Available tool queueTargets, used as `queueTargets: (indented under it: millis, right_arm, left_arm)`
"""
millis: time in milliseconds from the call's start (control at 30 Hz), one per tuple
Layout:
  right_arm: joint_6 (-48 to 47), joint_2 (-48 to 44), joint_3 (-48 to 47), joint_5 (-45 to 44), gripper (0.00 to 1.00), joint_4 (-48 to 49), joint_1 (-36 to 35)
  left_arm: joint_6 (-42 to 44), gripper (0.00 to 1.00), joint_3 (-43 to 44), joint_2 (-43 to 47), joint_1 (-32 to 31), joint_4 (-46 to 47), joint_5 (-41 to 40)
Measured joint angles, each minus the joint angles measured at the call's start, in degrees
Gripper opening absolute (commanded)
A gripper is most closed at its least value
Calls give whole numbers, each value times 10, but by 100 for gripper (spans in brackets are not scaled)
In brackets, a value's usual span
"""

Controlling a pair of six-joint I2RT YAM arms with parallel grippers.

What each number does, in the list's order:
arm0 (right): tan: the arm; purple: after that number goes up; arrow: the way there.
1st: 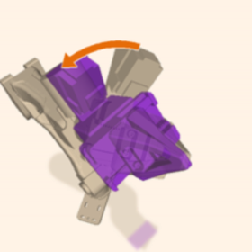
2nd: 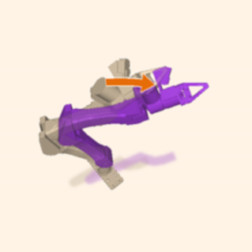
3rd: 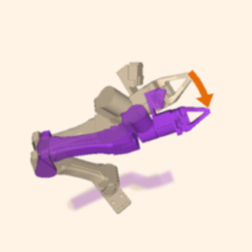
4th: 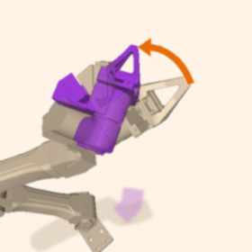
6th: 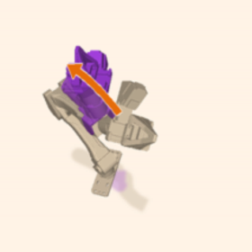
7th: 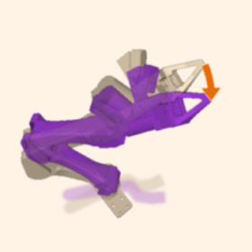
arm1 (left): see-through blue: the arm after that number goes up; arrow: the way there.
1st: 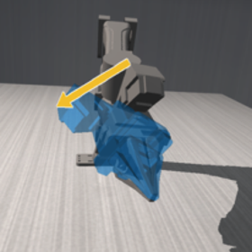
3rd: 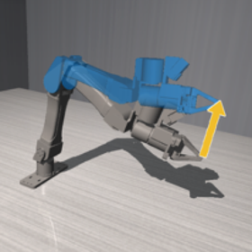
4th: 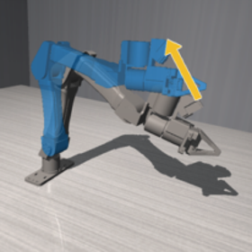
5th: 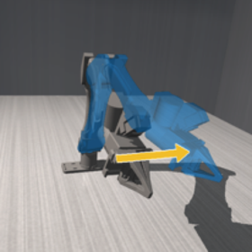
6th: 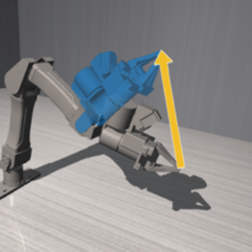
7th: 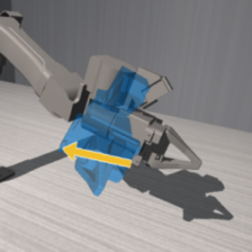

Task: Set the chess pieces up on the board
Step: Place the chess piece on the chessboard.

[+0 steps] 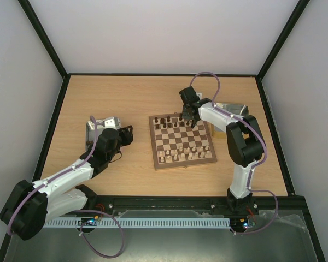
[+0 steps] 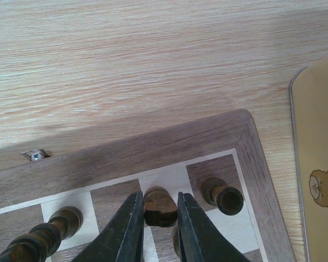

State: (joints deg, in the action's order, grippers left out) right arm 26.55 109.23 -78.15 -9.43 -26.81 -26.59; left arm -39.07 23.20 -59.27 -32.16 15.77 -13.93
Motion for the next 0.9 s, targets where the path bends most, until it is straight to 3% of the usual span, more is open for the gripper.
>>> queueTargets:
  millis: [600, 900]
  right_arm:
    - [-9, 0, 0, -8, 15, -2, 0]
    - [-8, -3, -2, 1, 29, -4, 0]
  left_arm:
    - [-2, 58, 0, 0, 0, 0, 0]
    - [-6, 60, 6, 0, 5, -19, -6]
